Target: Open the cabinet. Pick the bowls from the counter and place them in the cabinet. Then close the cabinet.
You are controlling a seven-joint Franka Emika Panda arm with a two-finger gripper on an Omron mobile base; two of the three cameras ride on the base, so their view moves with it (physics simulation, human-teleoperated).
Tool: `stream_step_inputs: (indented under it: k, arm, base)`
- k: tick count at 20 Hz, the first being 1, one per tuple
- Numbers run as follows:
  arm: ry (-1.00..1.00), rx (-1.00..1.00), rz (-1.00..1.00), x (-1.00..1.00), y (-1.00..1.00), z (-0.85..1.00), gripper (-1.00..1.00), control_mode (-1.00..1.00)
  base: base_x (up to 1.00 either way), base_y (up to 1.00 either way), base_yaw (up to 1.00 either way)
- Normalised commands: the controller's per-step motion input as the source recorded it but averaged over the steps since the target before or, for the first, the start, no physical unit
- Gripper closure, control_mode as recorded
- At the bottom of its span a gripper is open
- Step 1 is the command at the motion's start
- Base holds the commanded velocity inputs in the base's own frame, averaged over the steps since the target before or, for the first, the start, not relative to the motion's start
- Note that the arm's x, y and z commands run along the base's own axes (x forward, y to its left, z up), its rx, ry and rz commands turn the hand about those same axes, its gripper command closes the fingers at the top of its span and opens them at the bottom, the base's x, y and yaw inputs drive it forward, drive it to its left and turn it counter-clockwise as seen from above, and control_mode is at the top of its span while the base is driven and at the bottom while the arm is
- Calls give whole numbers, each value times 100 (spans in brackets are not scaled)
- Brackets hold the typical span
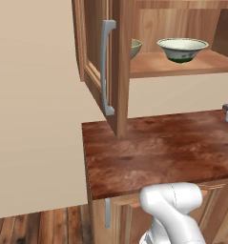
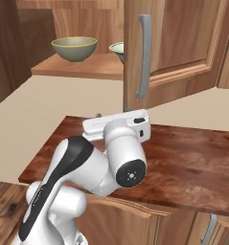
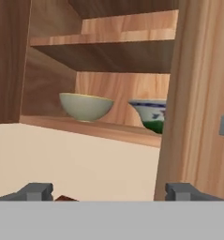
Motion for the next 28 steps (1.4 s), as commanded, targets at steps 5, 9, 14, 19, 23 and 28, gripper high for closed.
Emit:
stream_step_inputs:
  k: [5,9,14,19,23,28]
  arm:
    - [0,0,-1,55,0,4,-100,-100]
    - [0,0,0,61,0,0,-100,-100]
    - [0,0,0,58,0,0,-100,-100]
    - [0,0,0,60,0,0,-100,-100]
    - [0,0,0,55,0,0,-100,-100]
    - [0,0,0,49,0,0,-100,-100]
  base:
    - [0,0,0]
    - [0,0,0]
    - [0,0,0]
    - [0,0,0]
    - [0,0,0]
    - [0,0,0]
